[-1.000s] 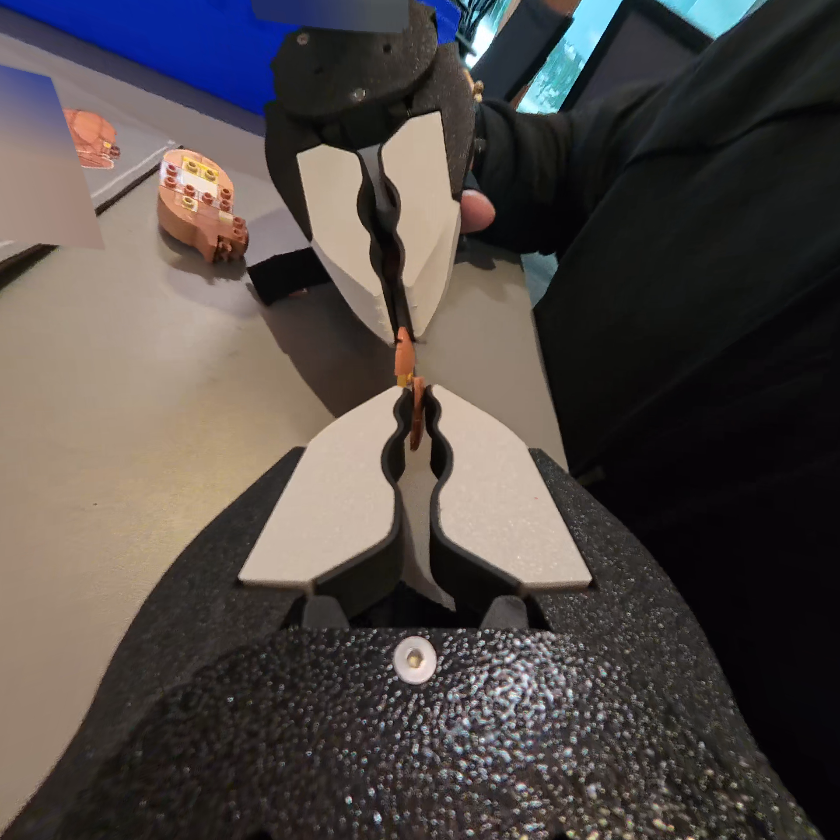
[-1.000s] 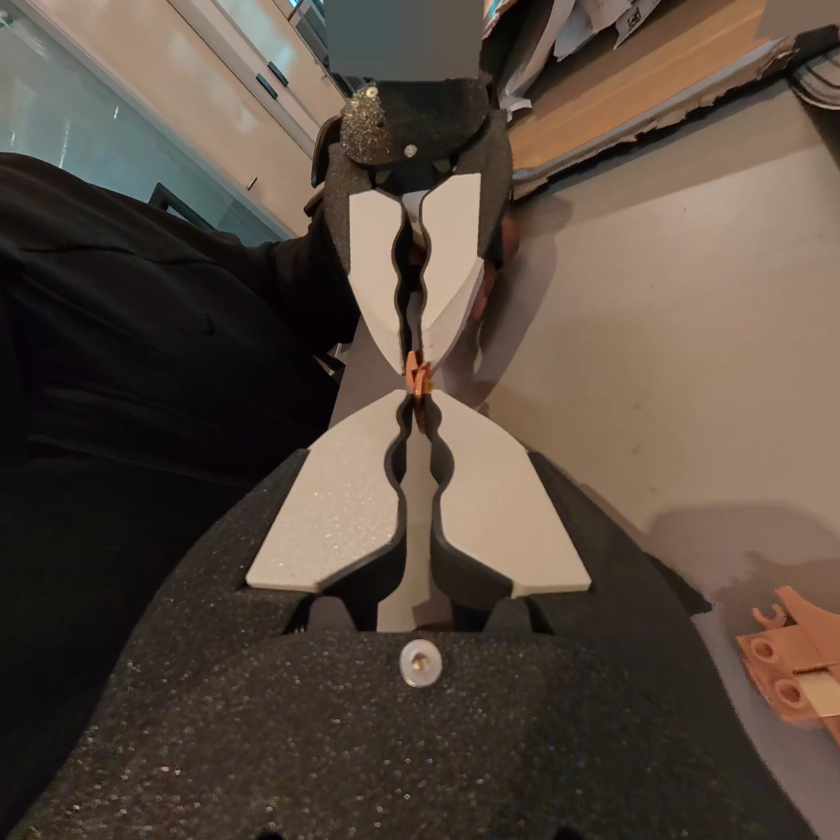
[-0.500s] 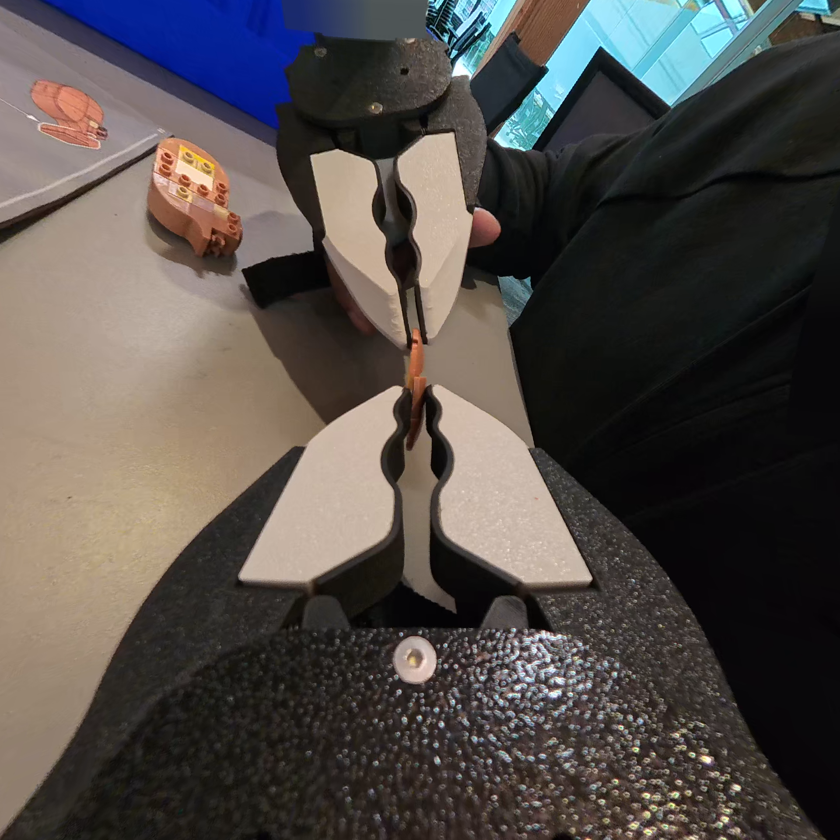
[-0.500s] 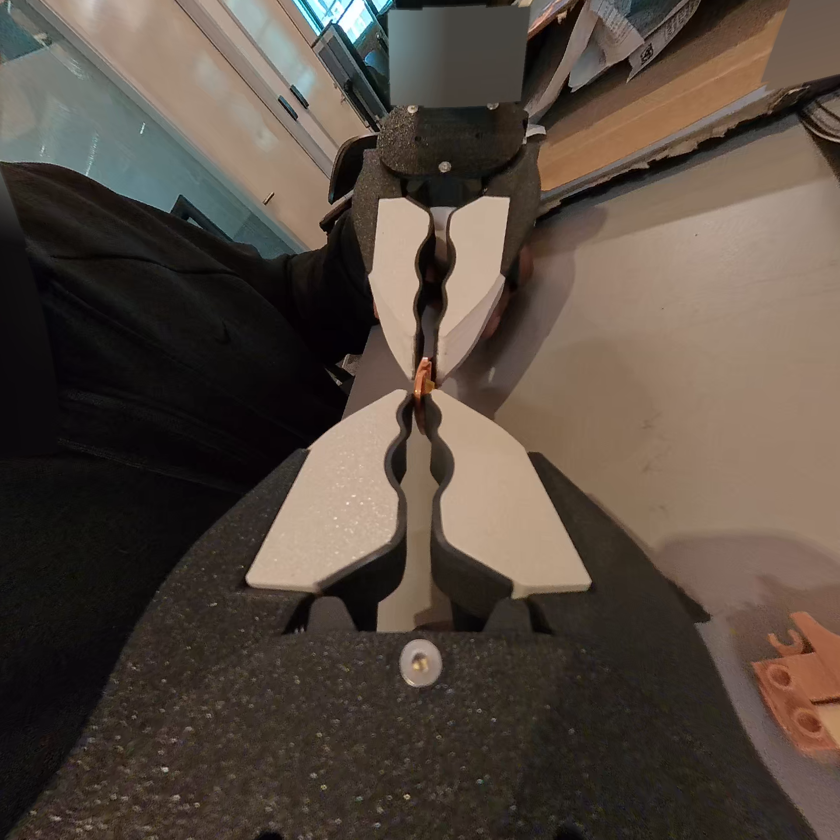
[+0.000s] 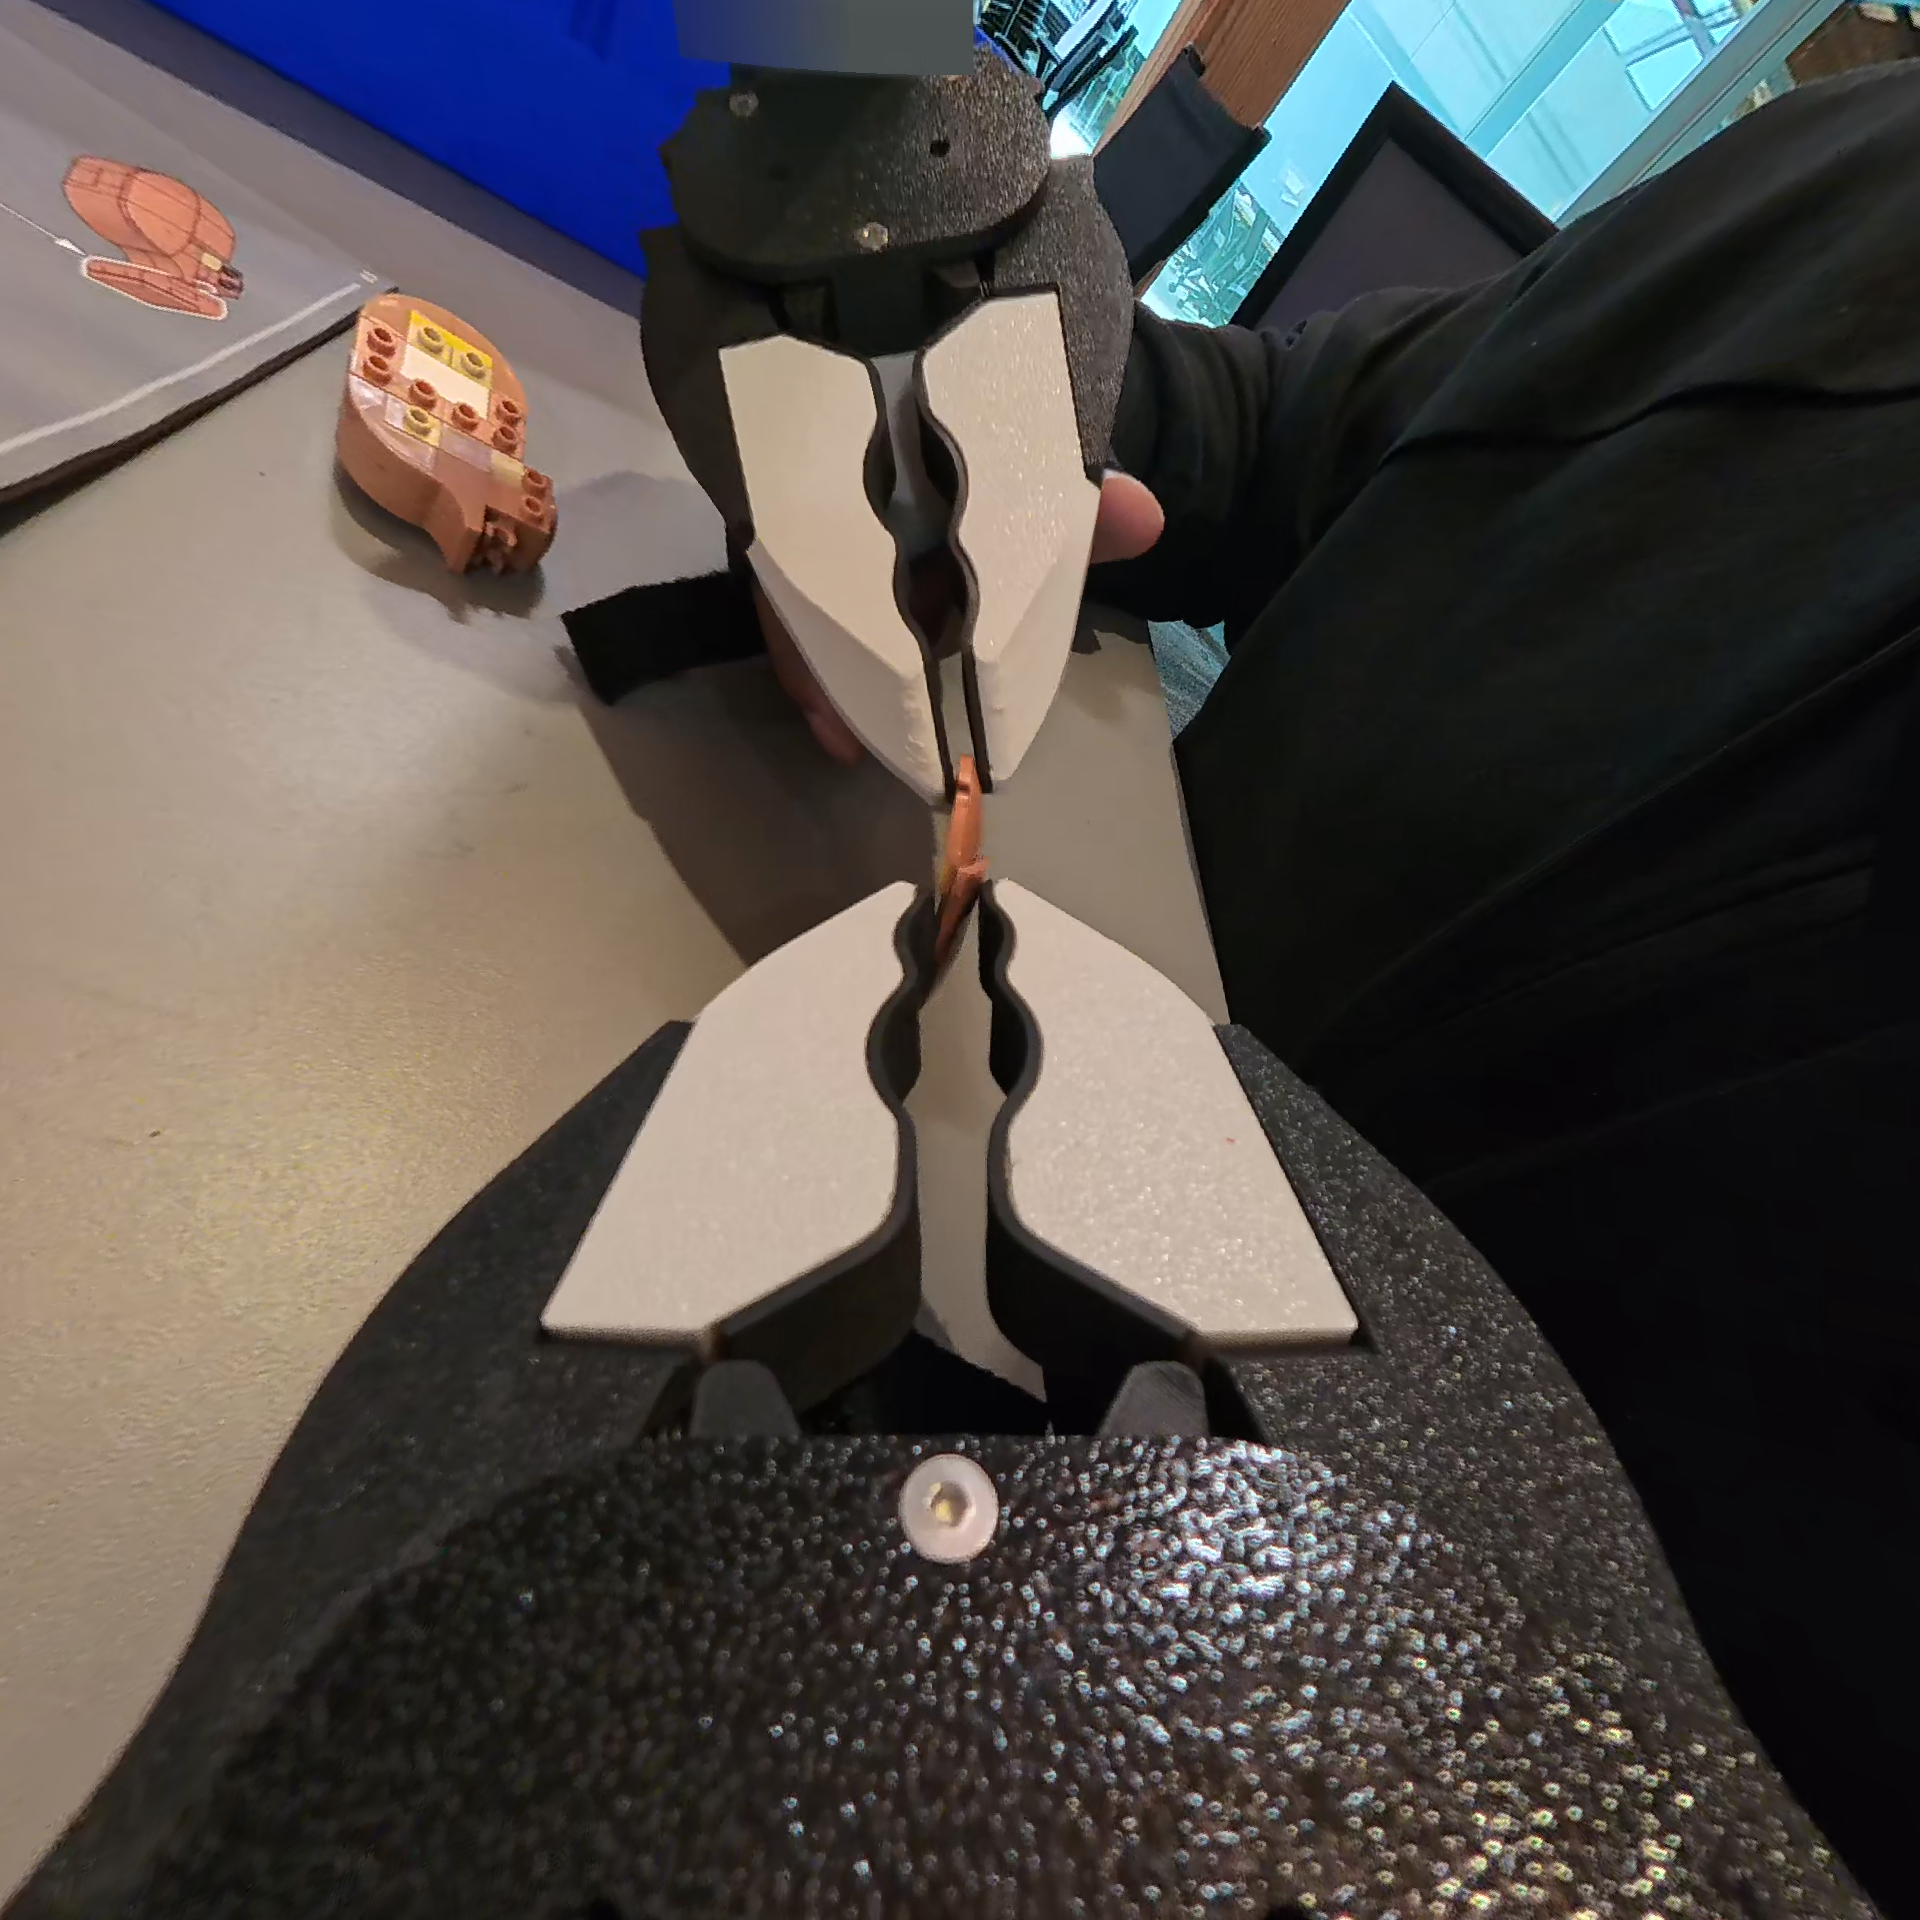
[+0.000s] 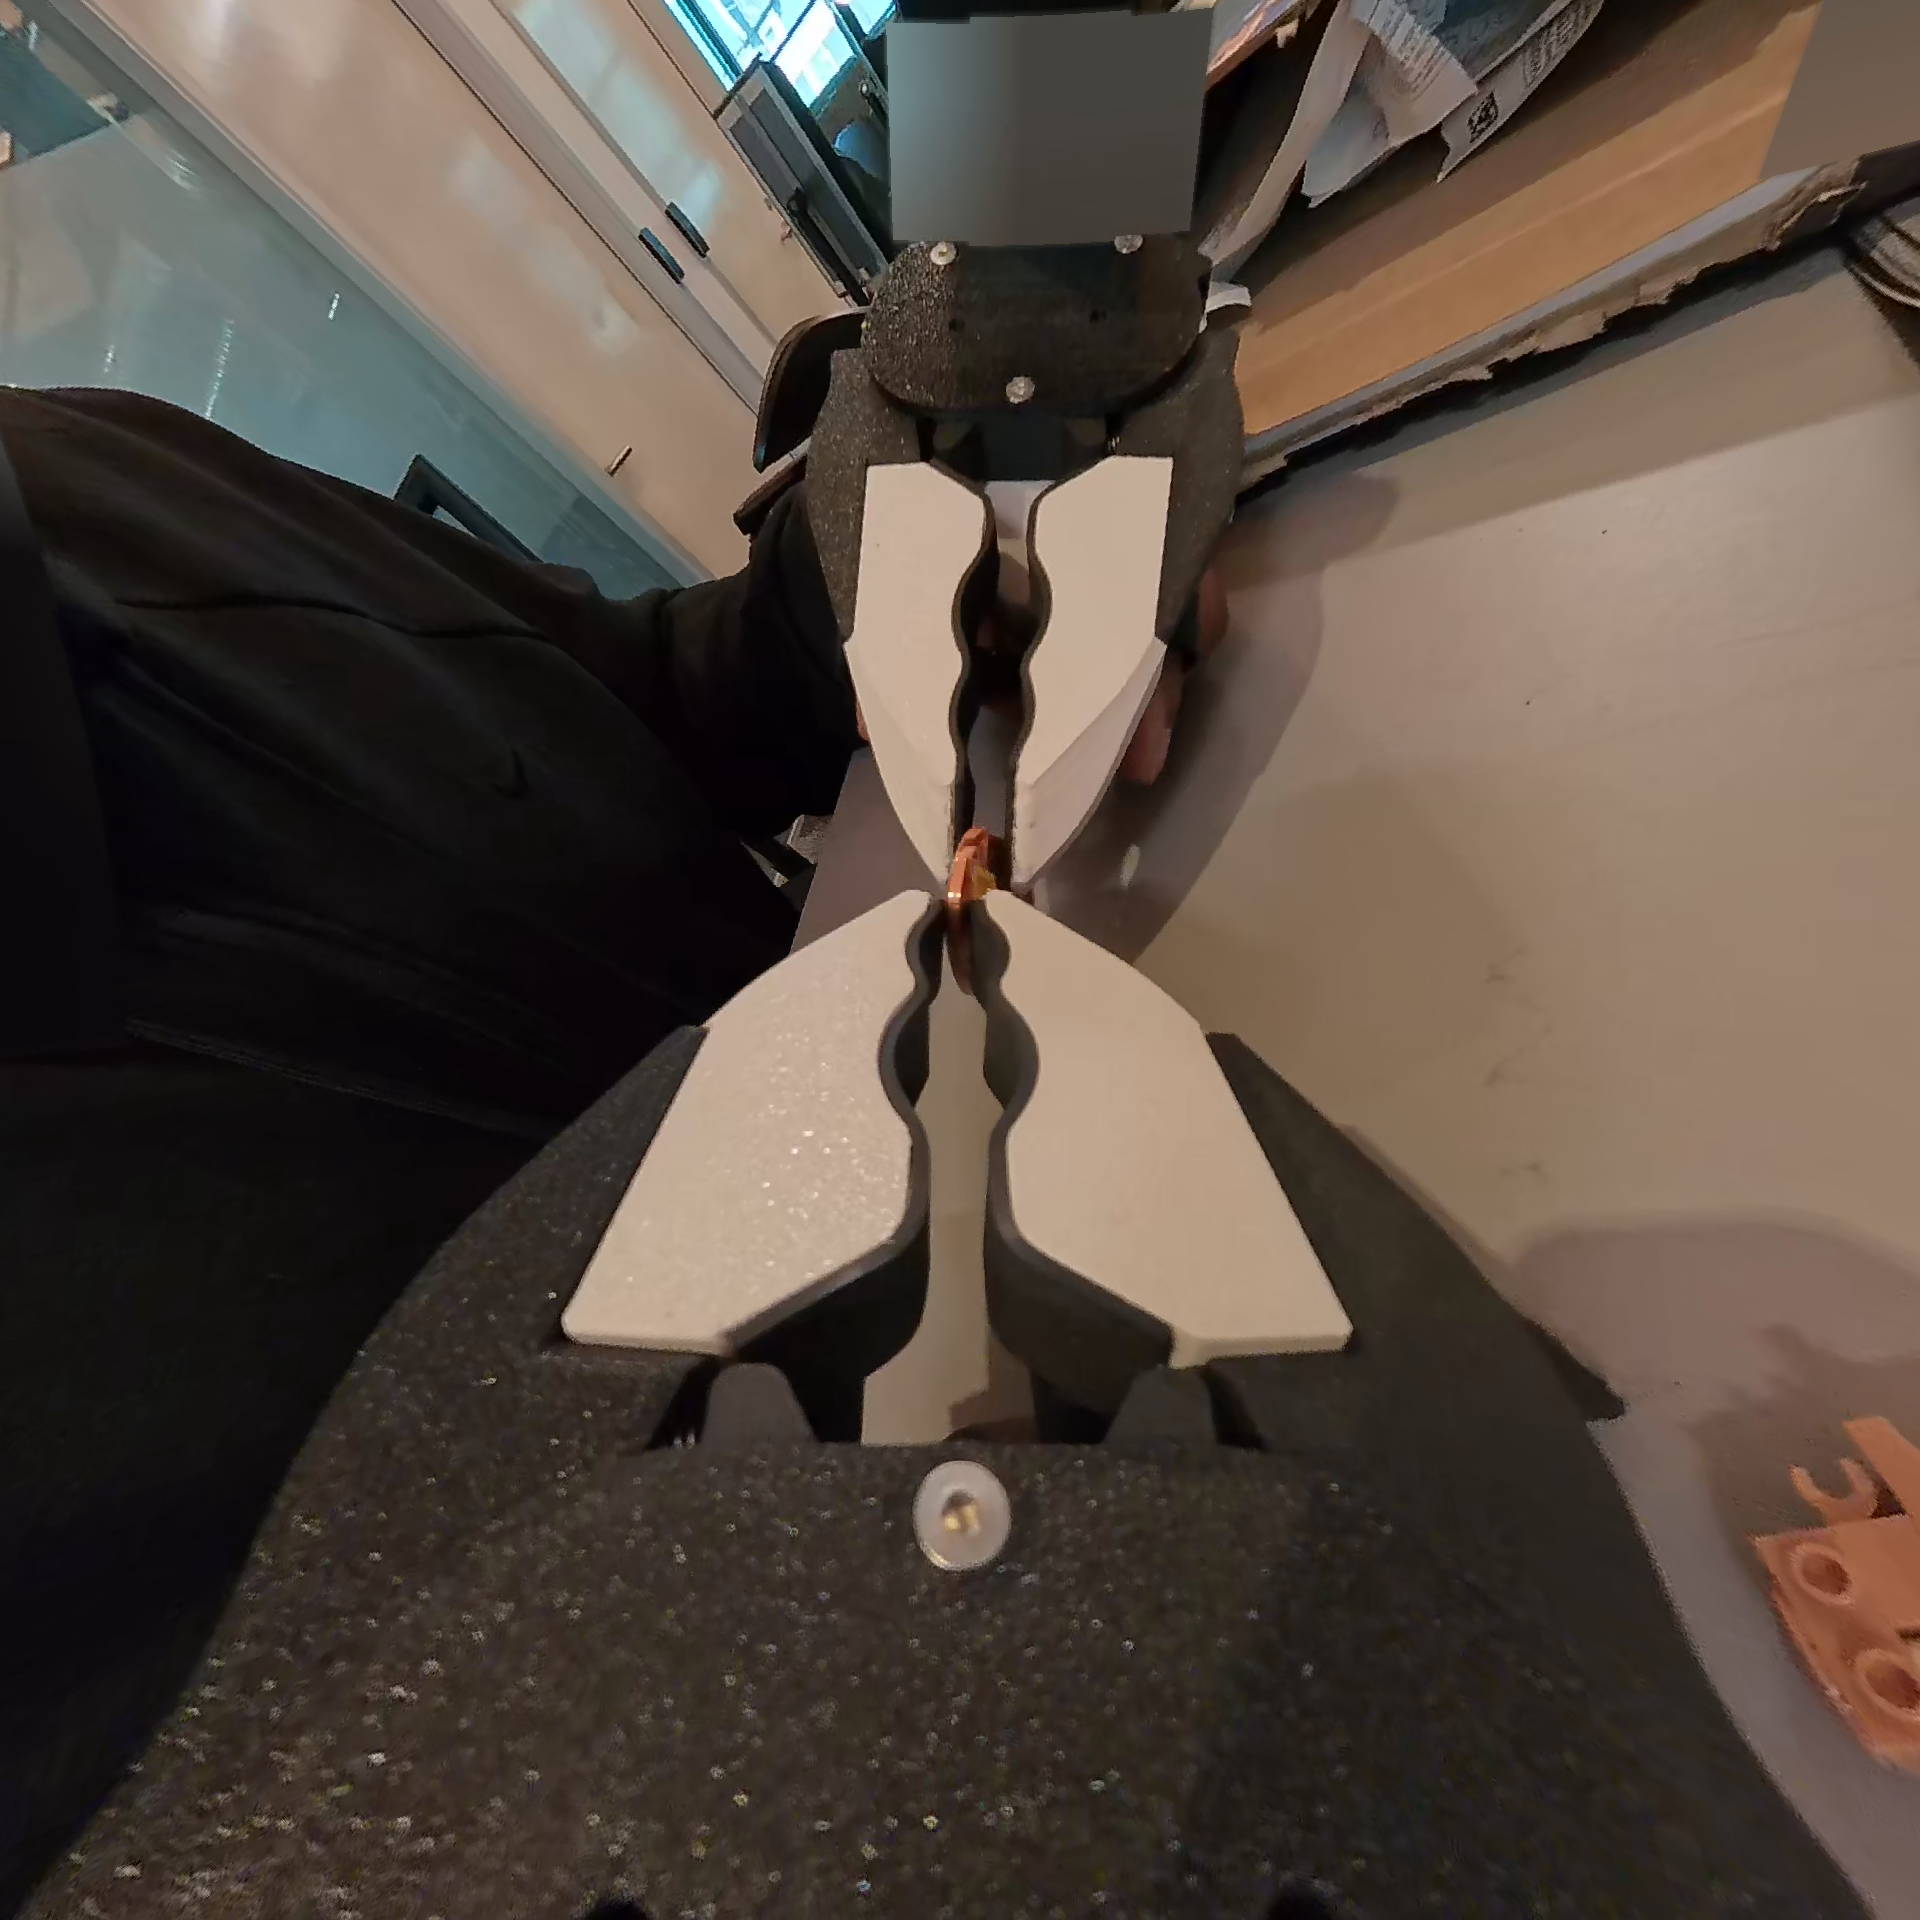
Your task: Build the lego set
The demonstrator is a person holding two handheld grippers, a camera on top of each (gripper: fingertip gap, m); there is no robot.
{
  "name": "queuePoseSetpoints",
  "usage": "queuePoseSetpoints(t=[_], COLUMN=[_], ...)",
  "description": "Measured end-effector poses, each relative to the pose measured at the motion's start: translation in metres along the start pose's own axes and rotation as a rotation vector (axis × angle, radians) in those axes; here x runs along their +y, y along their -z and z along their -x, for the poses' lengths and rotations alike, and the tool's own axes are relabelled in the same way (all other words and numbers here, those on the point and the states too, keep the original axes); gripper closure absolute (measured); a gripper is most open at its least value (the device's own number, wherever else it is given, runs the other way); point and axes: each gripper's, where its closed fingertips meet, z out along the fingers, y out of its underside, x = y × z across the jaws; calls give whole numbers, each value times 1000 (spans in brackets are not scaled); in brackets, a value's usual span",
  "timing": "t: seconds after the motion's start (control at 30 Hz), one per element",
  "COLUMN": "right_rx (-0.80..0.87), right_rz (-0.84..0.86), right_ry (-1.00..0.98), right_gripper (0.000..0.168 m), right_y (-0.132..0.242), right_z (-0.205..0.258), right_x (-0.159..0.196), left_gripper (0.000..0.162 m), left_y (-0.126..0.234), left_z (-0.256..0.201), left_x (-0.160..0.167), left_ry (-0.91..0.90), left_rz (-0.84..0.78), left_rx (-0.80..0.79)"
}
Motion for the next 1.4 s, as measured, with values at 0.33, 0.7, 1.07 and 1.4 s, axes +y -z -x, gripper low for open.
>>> queuePoseSetpoints(t=[0.33, 0.7, 1.07, 1.4], right_rx=[-2, -25, -27, -13], right_rz=[7, -4, -5, -14], right_ry=[-3, -17, -18, -12], right_gripper=[164, 164, 161, 144], right_y=[-2, -3, -4, -2], right_z=[1, 4, 6, 5], right_x=[1, 0, 0, -2], left_gripper=[156, 157, 158, 158], left_y=[-2, -4, -5, -3], left_z=[-1, -7, -9, -9], left_x=[2, 4, 4, -2], left_ry=[-7, -45, -85, -88], left_rz=[19, 38, 40, -4], left_rx=[7, 31, 18, 15])
